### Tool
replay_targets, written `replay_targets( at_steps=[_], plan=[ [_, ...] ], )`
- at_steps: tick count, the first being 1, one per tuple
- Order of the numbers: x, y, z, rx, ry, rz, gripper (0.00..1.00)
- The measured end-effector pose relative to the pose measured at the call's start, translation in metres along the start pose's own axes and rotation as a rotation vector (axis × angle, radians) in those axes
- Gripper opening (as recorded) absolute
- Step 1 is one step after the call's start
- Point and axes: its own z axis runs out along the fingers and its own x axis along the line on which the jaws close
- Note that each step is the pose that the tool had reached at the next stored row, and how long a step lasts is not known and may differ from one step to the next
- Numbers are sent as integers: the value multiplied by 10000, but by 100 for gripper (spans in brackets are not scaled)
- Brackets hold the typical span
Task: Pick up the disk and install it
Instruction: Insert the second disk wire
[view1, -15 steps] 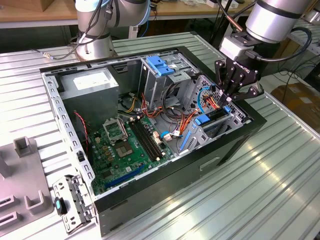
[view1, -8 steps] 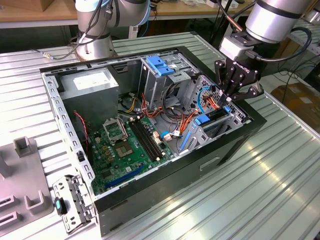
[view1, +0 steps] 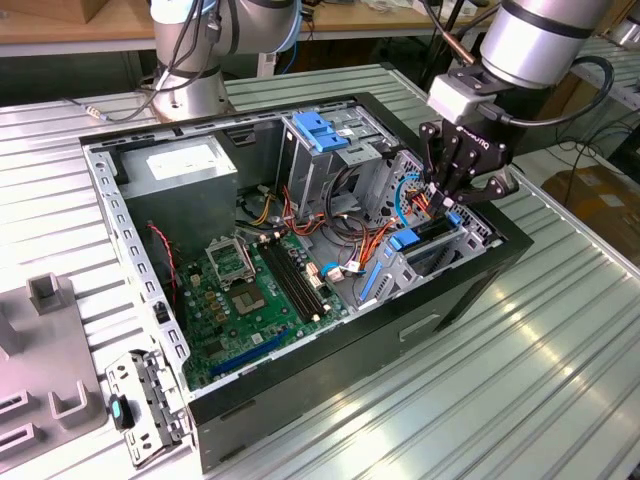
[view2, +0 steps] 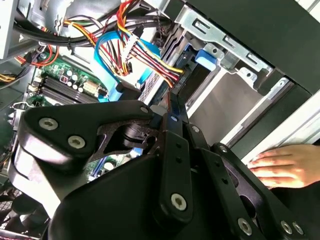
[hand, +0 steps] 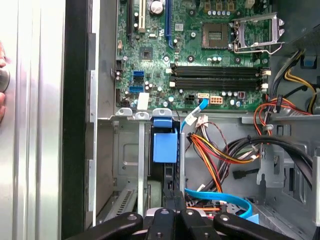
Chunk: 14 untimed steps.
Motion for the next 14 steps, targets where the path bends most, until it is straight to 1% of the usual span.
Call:
replay_targets(
  at_steps=[1,3,4,7,8,9,10,11,13,14],
  plan=[
    [0,0,-6,0,1,1,11],
    [2,2,-48,-1,-8,2,11],
    [2,2,-75,-1,-9,2,11],
    [6,4,-179,-9,-40,1,11],
    [7,4,-198,-11,-42,1,11],
    [7,4,-199,-17,-59,1,11],
    [7,5,-199,-19,-133,-1,11],
    [7,6,-212,-24,-164,-3,11],
    [8,7,-250,-30,-167,-2,11],
    [7,8,-284,-35,-167,-1,11]
  ],
)
